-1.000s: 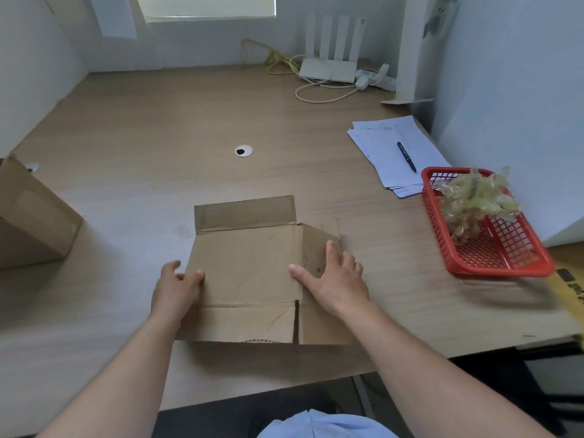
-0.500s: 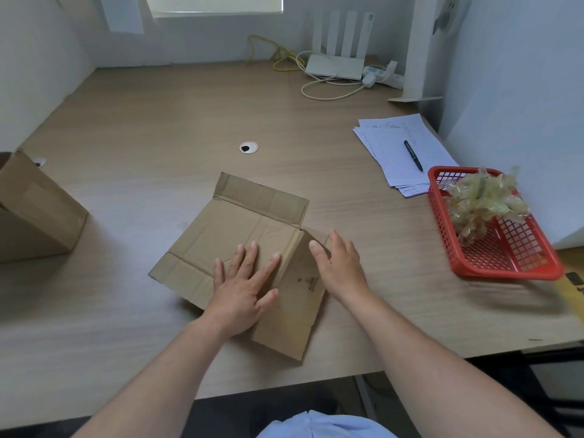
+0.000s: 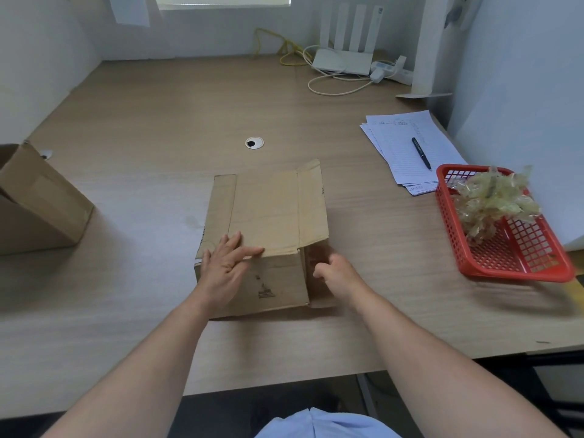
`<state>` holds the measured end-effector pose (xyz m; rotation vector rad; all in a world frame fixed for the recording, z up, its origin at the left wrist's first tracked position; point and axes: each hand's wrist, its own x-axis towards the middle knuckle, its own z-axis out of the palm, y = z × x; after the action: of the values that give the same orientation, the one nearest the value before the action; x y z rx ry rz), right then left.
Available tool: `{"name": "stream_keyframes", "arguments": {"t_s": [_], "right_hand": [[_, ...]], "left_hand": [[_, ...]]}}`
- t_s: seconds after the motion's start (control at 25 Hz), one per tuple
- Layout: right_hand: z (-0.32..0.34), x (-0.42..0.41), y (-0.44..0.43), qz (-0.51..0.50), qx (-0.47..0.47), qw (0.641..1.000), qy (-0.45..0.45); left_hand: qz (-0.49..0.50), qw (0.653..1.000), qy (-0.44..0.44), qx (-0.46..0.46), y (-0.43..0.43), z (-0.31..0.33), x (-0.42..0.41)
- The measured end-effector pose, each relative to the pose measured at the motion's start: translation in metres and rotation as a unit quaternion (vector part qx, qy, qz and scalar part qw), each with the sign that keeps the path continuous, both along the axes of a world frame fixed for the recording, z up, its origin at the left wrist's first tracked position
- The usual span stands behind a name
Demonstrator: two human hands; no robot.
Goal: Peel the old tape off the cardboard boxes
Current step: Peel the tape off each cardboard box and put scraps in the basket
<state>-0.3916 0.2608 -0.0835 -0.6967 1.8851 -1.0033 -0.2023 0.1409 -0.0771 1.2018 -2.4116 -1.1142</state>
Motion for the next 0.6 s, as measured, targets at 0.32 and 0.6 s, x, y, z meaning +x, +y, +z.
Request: {"name": "stream_keyframes", "arguments": {"t_s": [0.32, 0.6], "right_hand": [[0.003, 0.007, -0.021, -0.028, 0.041, 0.988, -0.145], [-0.003, -0.004, -0.008, 0.034, -0.081, 0.978, -0.187]], "left_hand": [[-0.048, 0.998, -0.042, -0.007, -0.002, -0.004, 0.009], [-0.084, 0.966, -0.223, -0.101, -0.009, -0.027, 0.009]]}}
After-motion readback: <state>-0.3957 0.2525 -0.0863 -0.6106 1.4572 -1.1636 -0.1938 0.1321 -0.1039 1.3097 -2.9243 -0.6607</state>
